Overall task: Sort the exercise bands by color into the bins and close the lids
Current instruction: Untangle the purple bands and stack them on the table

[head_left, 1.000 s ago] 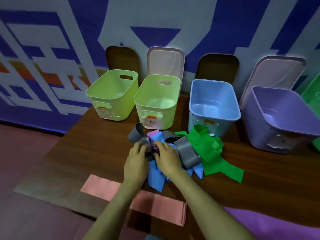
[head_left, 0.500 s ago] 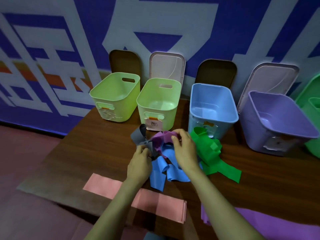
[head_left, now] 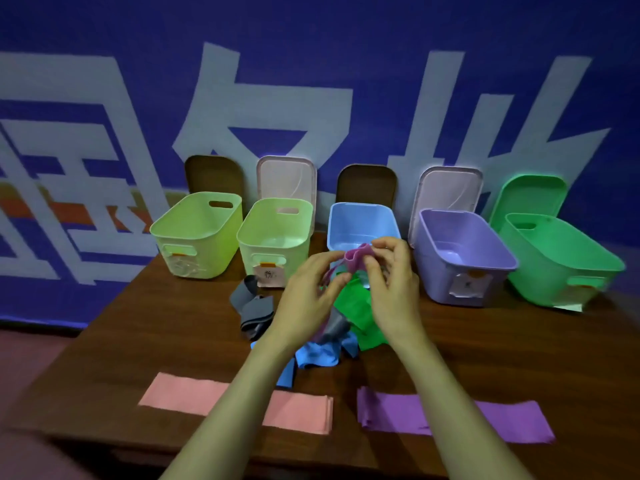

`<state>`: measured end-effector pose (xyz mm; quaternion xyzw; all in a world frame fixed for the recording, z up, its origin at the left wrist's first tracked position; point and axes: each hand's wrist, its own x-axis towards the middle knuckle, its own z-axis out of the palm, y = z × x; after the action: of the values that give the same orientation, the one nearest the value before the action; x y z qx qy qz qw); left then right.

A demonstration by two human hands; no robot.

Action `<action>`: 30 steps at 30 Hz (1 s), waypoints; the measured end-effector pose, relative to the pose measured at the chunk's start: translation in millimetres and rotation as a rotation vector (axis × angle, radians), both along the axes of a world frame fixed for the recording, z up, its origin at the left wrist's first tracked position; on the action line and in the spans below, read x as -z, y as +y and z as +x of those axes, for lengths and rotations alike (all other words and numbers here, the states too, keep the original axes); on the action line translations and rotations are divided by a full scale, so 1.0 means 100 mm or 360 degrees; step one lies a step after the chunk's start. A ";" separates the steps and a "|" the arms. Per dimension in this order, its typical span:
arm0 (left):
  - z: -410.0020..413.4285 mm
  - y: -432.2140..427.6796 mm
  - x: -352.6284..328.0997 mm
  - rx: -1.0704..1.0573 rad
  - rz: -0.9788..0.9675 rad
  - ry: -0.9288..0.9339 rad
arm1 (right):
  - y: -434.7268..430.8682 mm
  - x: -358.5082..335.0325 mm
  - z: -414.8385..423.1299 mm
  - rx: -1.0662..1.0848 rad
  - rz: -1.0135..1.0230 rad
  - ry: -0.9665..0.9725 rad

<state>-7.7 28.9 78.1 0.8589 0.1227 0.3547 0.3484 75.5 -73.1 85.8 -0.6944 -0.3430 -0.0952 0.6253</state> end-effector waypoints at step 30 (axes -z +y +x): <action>-0.06 -0.76 -0.49 0.0204 -0.0475 -0.0262 | -0.78 -0.79 -0.02 0.0020 -0.0119 -0.0464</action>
<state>-13.6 -47.4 126.6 0.7717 0.0899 0.3788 0.5029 73.1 -150.7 165.0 -0.6982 -0.4291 -0.1862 0.5420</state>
